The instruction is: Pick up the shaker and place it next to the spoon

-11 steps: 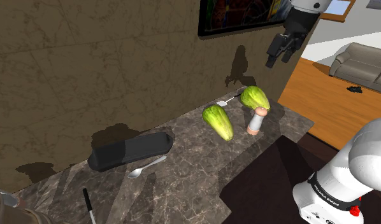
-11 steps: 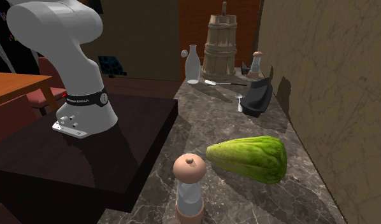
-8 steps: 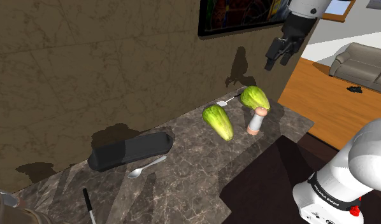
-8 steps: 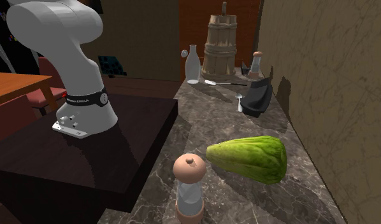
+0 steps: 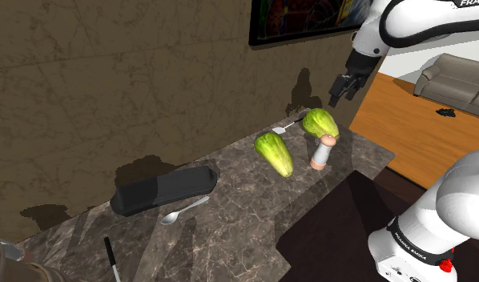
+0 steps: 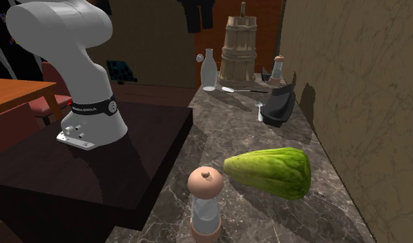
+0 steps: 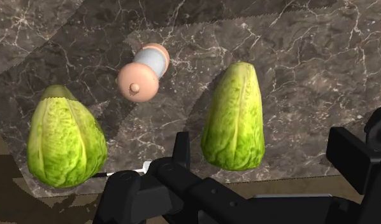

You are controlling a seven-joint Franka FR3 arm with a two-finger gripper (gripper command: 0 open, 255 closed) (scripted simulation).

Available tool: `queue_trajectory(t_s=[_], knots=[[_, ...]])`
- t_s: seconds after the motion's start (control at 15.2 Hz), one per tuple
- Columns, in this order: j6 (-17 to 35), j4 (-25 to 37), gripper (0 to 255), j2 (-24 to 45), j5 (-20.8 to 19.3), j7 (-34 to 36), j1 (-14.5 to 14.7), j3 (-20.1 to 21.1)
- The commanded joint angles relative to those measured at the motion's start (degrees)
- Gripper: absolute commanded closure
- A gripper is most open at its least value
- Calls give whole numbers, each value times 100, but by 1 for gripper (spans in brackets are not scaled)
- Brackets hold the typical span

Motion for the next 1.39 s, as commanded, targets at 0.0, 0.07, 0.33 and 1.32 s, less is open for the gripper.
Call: queue_trajectory(t_s=[0.0, 0.07, 0.33, 1.32], knots=[[362, -134, 0, 226, -62, -149, -45, -152], [544, -198, 0, 348, -94, -234, -72, -239], [1287, -375, 0, 930, -184, -592, -162, -596], [3639, -14, 0, 3848, 936, -2562, -99, -1700]])
